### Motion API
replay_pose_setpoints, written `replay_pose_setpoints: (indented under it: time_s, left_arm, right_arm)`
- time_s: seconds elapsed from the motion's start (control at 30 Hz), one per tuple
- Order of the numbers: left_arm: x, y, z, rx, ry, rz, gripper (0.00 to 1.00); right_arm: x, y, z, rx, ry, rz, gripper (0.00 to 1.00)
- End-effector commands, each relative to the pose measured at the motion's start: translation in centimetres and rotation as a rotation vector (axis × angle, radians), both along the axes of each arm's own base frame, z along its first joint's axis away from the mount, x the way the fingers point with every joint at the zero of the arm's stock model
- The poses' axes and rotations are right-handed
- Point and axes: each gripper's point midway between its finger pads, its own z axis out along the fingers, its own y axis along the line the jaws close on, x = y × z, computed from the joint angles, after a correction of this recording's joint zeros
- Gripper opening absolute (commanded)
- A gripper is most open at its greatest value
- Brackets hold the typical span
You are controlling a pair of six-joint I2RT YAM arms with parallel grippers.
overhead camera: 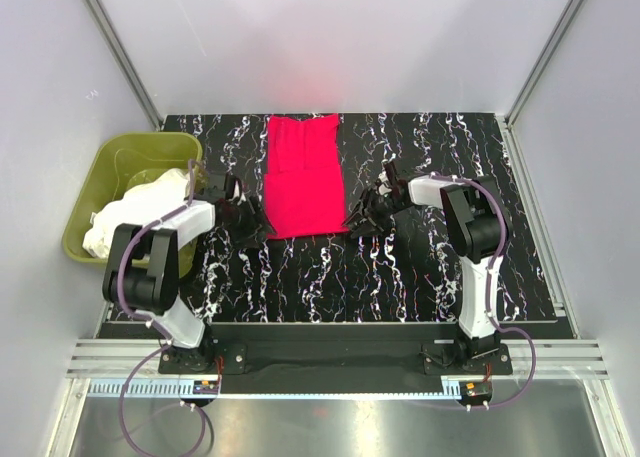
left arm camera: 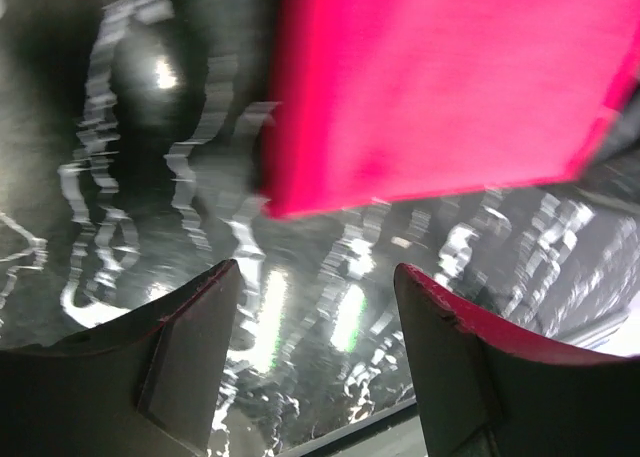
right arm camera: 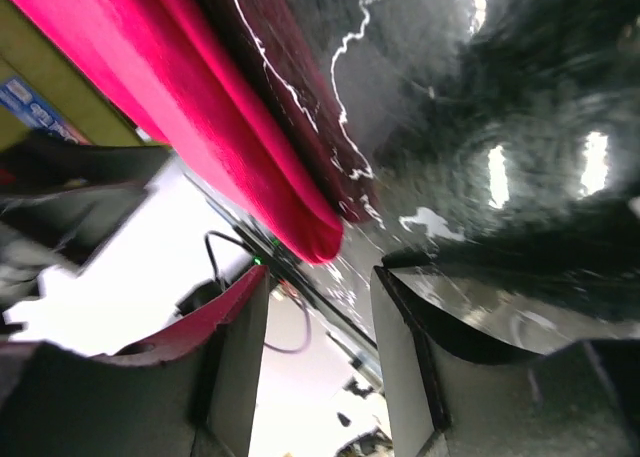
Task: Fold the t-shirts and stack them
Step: Fold the tshirt
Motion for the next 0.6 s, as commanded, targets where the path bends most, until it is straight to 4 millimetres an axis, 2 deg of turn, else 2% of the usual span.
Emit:
replay_pose_setpoints:
  time_s: [0.0, 0.17, 0.37, 0.57]
  left_arm:
    - [0.5, 0.6, -2.2, -0.03, 0.056, 0.104, 0.68]
    - [0.7, 0.5, -2.9, -0.061, 0.098, 0.196, 0.65]
    - [-0.2, 0.5, -4.5, -0.071, 0.15, 0.269, 0.59]
    - [-1.1, 1.3, -6.2, -0.026, 0.191, 0.303, 0.57]
  right_arm:
    - [2.0, 0.6, 0.7, -0.053, -0.059, -0.1, 0.52]
    - [1.6, 0.3, -0.1, -0.112, -0.037, -0.144, 0.51]
    - [1.7, -0.5, -0.7, -0.157, -0.05, -0.175, 0.5]
    - [1.5, -0.7, -1.8, -0.178, -0.038, -0.173, 0.49]
